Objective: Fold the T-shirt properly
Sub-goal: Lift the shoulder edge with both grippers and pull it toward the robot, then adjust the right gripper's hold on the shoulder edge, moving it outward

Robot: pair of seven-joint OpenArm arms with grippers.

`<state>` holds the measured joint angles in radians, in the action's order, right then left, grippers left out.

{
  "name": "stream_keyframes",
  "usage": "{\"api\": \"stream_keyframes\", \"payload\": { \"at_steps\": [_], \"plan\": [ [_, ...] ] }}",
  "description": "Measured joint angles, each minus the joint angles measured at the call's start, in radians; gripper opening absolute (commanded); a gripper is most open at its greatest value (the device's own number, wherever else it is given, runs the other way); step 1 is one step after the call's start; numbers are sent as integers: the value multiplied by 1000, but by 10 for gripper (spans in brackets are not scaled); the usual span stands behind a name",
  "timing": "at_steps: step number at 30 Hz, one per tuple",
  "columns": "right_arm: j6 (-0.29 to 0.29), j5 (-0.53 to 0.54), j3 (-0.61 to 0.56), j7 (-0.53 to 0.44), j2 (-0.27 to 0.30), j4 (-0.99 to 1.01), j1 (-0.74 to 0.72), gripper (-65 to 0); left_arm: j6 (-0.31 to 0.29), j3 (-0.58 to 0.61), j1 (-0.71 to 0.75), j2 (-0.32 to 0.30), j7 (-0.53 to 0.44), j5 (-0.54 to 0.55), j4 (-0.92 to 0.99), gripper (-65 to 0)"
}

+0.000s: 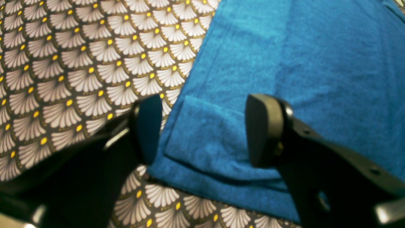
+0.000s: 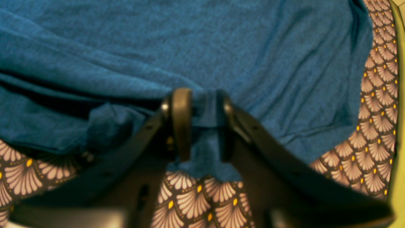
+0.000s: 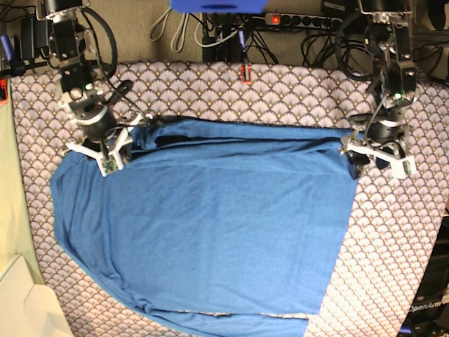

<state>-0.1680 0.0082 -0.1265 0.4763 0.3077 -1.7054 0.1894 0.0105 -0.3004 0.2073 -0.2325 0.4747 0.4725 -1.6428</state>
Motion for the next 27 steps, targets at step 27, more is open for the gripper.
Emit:
{"api": "stream_keyframes", "payload": {
  "at_steps": [27],
  "plan": [
    [0,-1,8,7,0,-87,141,-361,-14,7,8,6,0,-1,171,-245]
  ]
}}
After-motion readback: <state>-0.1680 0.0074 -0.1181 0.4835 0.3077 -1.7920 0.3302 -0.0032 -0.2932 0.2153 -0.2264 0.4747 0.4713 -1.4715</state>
